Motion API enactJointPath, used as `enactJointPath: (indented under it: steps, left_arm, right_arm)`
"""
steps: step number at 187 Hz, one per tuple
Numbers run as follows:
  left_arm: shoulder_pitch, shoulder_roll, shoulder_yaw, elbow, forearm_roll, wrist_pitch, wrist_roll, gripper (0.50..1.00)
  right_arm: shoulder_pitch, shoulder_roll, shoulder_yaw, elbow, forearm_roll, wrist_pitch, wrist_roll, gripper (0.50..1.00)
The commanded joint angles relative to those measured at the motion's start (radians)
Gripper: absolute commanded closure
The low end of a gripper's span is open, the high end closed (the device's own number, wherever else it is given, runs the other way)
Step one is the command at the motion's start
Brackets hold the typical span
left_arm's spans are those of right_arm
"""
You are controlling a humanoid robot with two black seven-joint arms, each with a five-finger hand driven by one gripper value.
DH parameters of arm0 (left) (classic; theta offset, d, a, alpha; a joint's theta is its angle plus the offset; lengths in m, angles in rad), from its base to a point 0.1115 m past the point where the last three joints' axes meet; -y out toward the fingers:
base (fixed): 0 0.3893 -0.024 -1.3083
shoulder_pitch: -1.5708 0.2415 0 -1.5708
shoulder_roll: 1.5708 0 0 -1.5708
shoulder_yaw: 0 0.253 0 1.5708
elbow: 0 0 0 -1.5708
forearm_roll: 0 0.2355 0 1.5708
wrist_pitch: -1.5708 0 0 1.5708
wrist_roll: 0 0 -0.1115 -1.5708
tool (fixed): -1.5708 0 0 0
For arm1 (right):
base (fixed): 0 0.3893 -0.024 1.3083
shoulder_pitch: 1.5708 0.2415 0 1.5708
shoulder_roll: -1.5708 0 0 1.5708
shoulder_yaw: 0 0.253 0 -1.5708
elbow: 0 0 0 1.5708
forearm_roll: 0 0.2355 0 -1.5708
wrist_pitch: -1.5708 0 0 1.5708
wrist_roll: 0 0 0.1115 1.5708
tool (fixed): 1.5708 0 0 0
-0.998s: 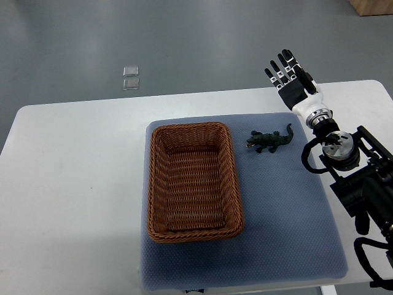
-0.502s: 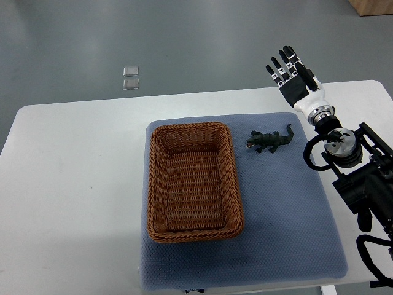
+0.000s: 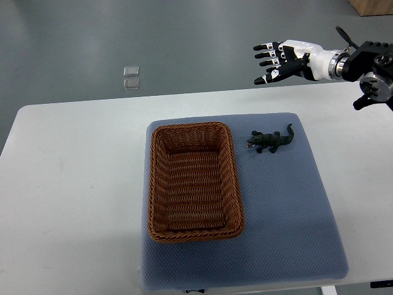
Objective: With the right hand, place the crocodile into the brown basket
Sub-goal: 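Lift the right hand and swing it over the green crocodile, then lower the right hand onto the crocodile and close fingers around it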
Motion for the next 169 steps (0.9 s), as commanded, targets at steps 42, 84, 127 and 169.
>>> enactJointPath:
  steps: [42, 84, 127, 169]
  left_arm:
    - [-0.004, 0.0, 0.003, -0.002, 0.001, -0.011, 0.0, 0.5]
    - [-0.004, 0.0, 0.003, -0.002, 0.001, -0.011, 0.0, 0.5]
    - [-0.004, 0.0, 0.003, 0.0, 0.001, -0.011, 0.0, 0.5]
    - [-0.004, 0.0, 0.006, 0.001, 0.001, -0.011, 0.0, 0.5]
  right_arm:
    - [0.373, -0.041, -0.475, 0.082, -0.232, 0.215, -0.069, 0.562]
    - [0.397, 0.017, -0.517, 0.096, -0.296, 0.205, -0.071, 0.562]
    - [0.319, 0.079, -0.52, 0.097, -0.396, 0.147, -0.051, 0.564]
    - [0.264, 0.097, -0.538, 0.093, -0.453, 0.107, -0.048, 0.566]
